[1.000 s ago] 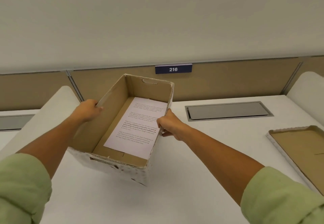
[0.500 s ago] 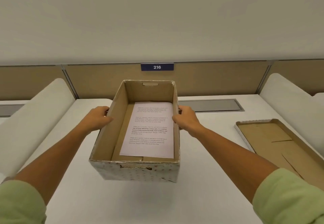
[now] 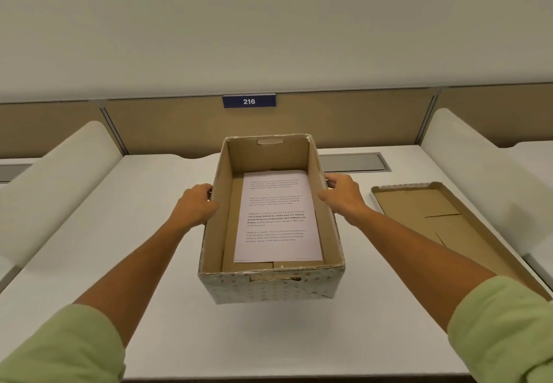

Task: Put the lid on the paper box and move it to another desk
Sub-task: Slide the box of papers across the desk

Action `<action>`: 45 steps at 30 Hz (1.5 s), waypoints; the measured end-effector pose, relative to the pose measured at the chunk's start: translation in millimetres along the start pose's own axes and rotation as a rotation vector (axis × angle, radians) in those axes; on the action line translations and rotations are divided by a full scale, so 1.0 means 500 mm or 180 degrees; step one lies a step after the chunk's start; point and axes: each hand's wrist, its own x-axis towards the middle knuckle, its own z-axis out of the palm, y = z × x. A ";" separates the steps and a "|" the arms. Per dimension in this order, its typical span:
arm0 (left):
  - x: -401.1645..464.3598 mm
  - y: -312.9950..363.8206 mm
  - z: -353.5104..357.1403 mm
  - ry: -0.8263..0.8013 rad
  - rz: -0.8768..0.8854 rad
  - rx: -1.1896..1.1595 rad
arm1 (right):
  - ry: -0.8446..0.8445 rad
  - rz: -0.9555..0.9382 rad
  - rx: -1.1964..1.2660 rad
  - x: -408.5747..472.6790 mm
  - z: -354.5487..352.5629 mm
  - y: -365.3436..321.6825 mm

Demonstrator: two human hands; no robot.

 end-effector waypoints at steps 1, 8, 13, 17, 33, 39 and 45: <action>-0.009 0.003 0.012 -0.0010 -0.0018 0.0003 | -0.0007 0.0021 0.0006 -0.005 -0.004 0.012; -0.031 -0.007 0.068 -0.0072 -0.0097 0.0049 | -0.0044 0.0150 0.0046 -0.018 0.007 0.070; -0.008 -0.014 0.096 -0.0218 0.0012 0.0001 | 0.0013 0.0314 0.0085 -0.014 0.024 0.104; 0.012 -0.023 0.120 -0.0318 0.0052 0.0020 | 0.0053 0.0438 0.0061 -0.009 0.038 0.132; 0.011 -0.059 0.199 0.0126 -0.0102 -0.0068 | 0.0535 0.0650 0.0301 -0.016 0.081 0.164; 0.007 -0.023 0.186 0.0199 0.0613 0.0329 | 0.0399 0.0811 0.0781 -0.021 0.055 0.169; -0.029 0.090 0.208 0.0042 0.0898 0.0138 | 0.0442 0.0768 0.1037 -0.039 -0.023 0.186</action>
